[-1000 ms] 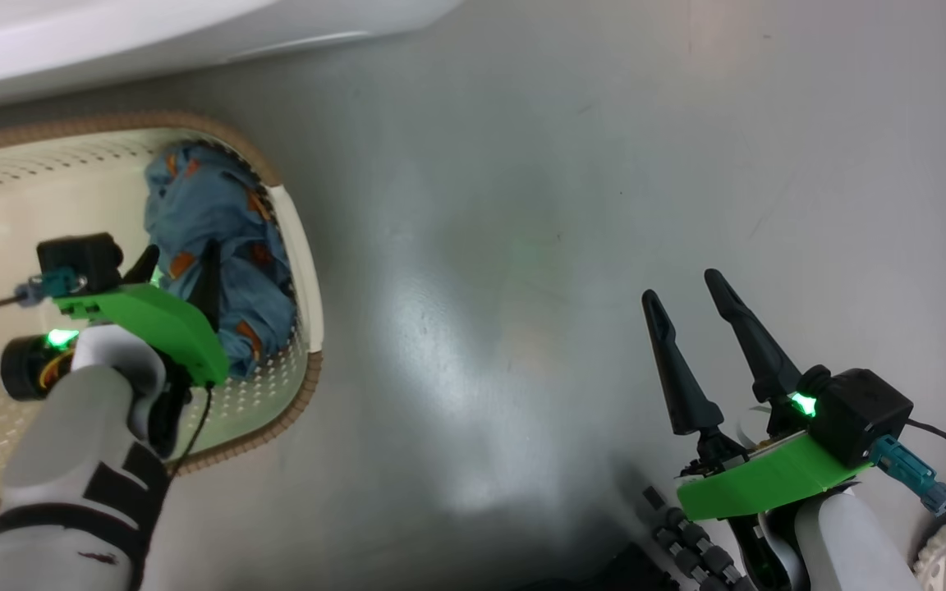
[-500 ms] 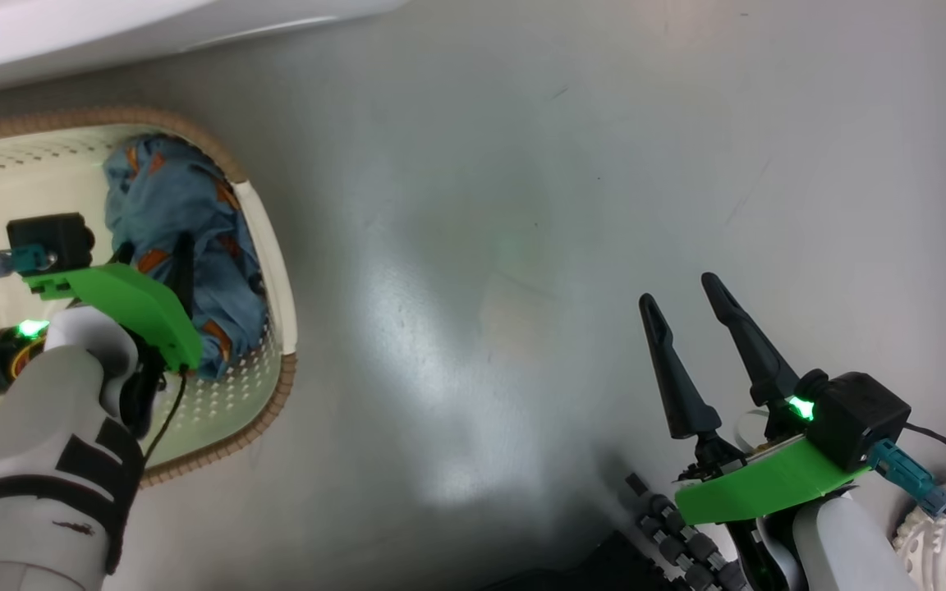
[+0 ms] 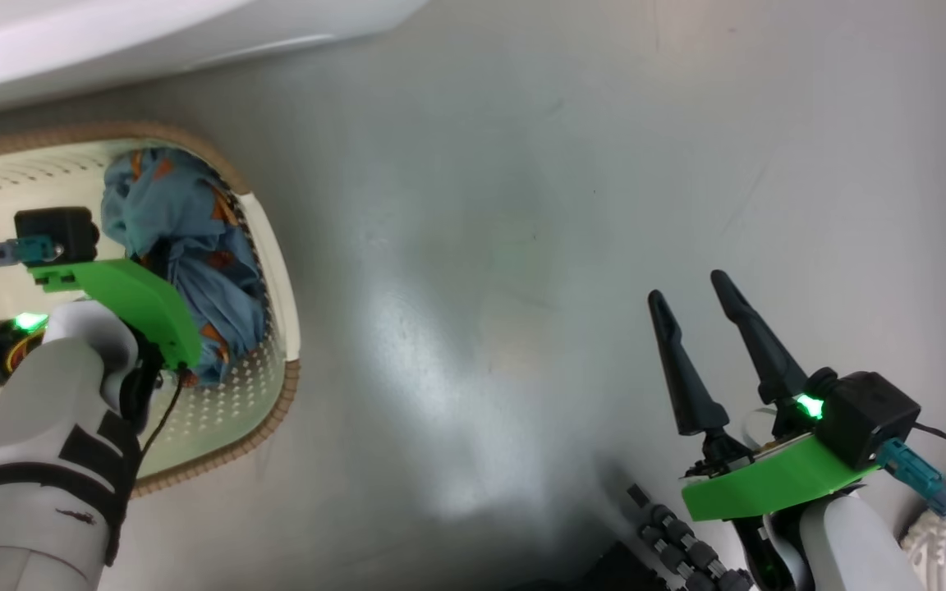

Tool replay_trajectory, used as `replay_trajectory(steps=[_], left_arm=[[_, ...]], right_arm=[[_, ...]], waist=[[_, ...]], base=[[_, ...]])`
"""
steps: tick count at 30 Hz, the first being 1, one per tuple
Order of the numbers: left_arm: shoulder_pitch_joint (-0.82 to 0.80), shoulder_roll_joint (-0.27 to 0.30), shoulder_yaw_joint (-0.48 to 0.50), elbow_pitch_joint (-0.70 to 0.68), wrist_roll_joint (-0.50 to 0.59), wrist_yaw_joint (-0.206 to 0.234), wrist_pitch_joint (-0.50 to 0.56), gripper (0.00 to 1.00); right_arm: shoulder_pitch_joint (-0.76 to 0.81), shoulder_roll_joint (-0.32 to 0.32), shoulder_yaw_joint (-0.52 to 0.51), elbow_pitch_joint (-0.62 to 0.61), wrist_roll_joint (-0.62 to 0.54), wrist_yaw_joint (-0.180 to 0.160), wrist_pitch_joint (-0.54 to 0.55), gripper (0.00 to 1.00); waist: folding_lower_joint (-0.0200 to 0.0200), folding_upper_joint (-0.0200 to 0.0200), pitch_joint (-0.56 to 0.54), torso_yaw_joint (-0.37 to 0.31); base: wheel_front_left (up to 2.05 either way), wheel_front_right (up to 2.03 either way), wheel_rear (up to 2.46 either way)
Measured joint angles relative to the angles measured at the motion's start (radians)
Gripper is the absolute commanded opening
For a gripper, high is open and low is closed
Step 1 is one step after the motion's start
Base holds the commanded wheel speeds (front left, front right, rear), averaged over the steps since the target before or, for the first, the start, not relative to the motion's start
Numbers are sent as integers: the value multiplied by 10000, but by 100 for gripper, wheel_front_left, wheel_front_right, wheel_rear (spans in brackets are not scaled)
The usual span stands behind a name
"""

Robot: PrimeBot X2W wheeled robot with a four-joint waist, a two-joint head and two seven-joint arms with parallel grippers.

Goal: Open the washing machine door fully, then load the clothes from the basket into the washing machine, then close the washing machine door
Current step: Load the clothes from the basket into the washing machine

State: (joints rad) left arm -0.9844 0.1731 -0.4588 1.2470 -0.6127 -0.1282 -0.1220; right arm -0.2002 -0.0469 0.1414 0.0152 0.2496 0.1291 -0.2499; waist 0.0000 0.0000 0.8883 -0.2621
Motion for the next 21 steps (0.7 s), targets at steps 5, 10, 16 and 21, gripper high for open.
replay_trajectory(steps=[5,10,16,21], left_arm=[[210,19,-449,-581,-144,0,-539,0],[965,197,-836,-1093,-360,0,-974,0],[1763,303,-940,-1730,-765,0,-1206,0],[2327,311,-840,-2336,-882,0,-1260,0]], right_arm=[[-23,-2,-240,8,-15,0,0,100],[-141,-2,-376,79,-82,0,0,100],[-268,-6,-543,234,-236,0,0,100],[-266,-6,-602,355,-336,0,0,100]], waist=[[-1,0,-382,182],[0,0,-870,427],[0,0,-1547,784],[0,0,-2063,1039]], base=[[0,0,0],[0,0,0],[0,0,0],[0,0,0]])
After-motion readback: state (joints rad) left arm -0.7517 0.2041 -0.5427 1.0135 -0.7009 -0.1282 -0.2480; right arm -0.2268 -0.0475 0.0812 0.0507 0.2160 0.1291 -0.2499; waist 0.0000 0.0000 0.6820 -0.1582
